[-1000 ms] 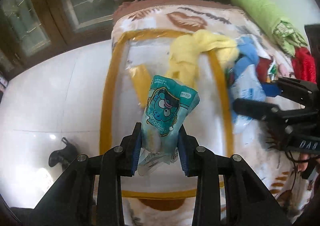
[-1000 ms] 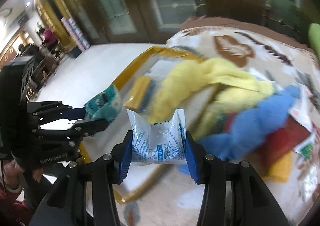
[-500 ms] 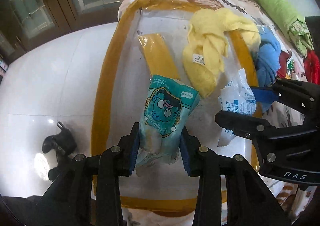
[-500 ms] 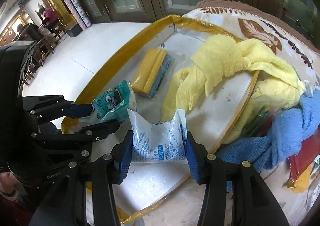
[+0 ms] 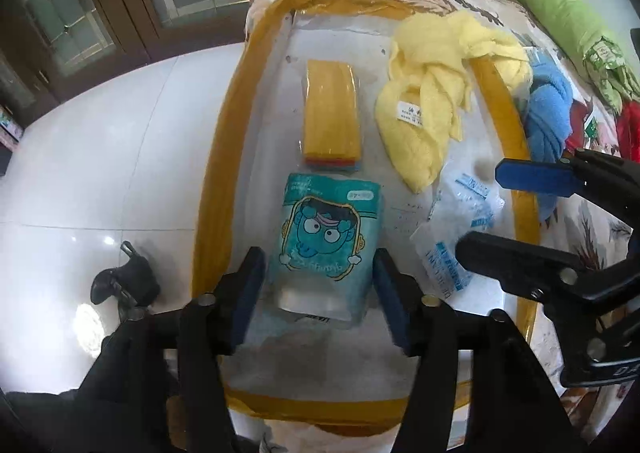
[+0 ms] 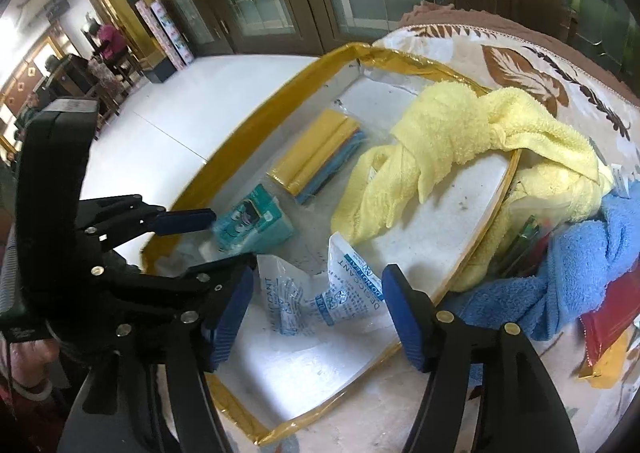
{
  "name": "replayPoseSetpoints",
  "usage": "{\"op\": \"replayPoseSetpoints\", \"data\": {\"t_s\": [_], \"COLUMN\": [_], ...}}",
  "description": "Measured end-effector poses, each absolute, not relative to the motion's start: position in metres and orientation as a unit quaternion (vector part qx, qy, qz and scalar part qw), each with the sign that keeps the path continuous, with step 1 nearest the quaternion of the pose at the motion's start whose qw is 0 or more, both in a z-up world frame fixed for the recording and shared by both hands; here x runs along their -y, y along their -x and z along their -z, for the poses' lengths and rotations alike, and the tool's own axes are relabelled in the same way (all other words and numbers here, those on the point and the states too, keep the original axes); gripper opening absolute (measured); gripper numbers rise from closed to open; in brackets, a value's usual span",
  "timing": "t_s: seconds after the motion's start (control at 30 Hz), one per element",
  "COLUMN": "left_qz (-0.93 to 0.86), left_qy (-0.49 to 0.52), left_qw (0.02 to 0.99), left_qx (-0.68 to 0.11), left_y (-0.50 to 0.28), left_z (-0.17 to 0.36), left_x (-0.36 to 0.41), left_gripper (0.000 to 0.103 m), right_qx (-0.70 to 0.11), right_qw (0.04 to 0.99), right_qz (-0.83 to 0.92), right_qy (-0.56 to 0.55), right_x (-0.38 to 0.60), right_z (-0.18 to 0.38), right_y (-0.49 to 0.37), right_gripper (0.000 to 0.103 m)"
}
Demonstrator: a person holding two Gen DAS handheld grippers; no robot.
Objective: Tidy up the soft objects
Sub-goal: 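Open left gripper releasing teal packet while right gripper releases desiccant packet in bag, then move both open grippers back to the pile on the bed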
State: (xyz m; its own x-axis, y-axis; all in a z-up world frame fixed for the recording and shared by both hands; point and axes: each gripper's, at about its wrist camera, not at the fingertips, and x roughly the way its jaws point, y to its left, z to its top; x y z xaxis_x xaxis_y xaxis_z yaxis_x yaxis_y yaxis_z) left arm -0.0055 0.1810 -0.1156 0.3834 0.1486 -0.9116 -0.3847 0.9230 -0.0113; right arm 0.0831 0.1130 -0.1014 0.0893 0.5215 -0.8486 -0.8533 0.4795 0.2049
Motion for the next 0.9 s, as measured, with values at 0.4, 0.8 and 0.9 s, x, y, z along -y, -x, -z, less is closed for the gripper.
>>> {"op": "replayPoseSetpoints", "data": {"t_s": [0.4, 0.8, 0.9], "left_qz": [-0.177, -0.116, -0.097], "left_qy": [0.068, 0.066, 0.055], "left_qw": [0.847, 0.876, 0.877], "left_qx": [-0.497, -0.464, -0.467], "left_y": [0.016, -0.037, -0.063], "left_z": [0.078, 0.039, 0.041], "left_x": [-0.165, -0.105, -0.082], "left_gripper": [0.084, 0.084, 0.084], "right_qx": [-0.451, -0.457, -0.456], "right_qw": [0.735, 0.805, 0.811], "right_qz": [-0.489, -0.369, -0.356], "right_qy": [0.127, 0.085, 0.085], "right_x": [-0.072, 0.045, 0.056], "right_z": [0.069, 0.061, 0.059], "right_y": [-0.086, -0.153, -0.160], "right_gripper": [0.070, 0.070, 0.070]}}
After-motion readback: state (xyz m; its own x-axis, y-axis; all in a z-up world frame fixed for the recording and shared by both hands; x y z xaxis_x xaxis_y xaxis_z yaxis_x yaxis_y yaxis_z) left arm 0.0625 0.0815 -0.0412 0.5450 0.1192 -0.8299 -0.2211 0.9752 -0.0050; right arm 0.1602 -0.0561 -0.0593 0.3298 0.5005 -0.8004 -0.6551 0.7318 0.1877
